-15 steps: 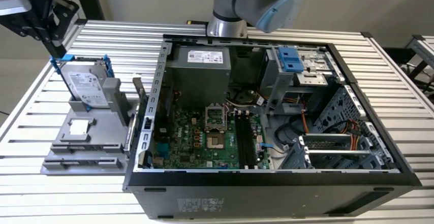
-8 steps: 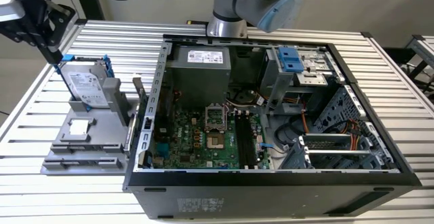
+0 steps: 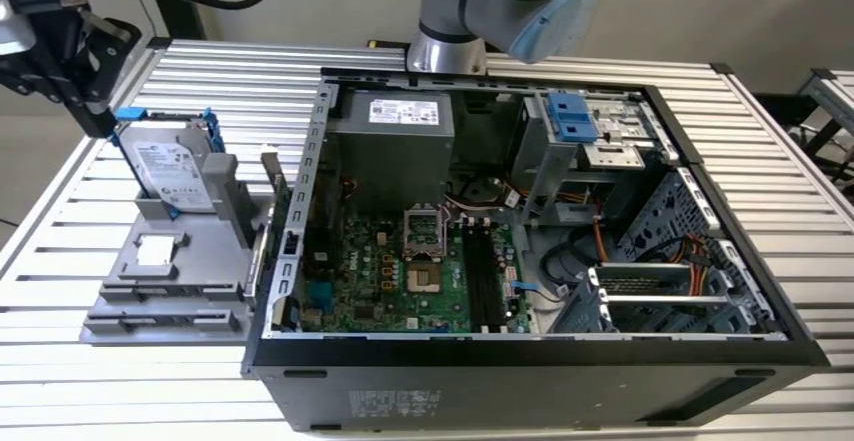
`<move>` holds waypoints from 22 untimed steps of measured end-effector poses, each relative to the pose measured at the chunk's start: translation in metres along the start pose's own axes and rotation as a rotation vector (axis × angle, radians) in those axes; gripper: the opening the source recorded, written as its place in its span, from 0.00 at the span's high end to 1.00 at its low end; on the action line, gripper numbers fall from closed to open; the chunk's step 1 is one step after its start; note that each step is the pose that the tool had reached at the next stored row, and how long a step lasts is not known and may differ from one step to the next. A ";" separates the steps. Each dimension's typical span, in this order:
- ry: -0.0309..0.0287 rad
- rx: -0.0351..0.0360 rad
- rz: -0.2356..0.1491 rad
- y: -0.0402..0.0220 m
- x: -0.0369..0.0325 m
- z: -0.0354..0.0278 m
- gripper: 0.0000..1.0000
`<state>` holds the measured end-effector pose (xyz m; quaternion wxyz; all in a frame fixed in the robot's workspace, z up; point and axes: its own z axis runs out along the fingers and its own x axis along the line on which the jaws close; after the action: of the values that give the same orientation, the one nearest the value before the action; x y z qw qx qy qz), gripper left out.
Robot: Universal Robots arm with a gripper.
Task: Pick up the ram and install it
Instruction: 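Reach for the ram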
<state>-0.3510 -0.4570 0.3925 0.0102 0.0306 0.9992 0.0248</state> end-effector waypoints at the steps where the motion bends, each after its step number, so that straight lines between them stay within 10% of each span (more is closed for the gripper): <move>1: 0.0001 0.0000 -0.001 -0.0017 -0.0001 -0.0001 1.00; 22: 0.0018 -0.0006 -0.034 -0.0388 -0.0021 -0.0016 1.00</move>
<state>-0.3513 -0.4959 0.3922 0.0097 0.0134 0.9996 0.0250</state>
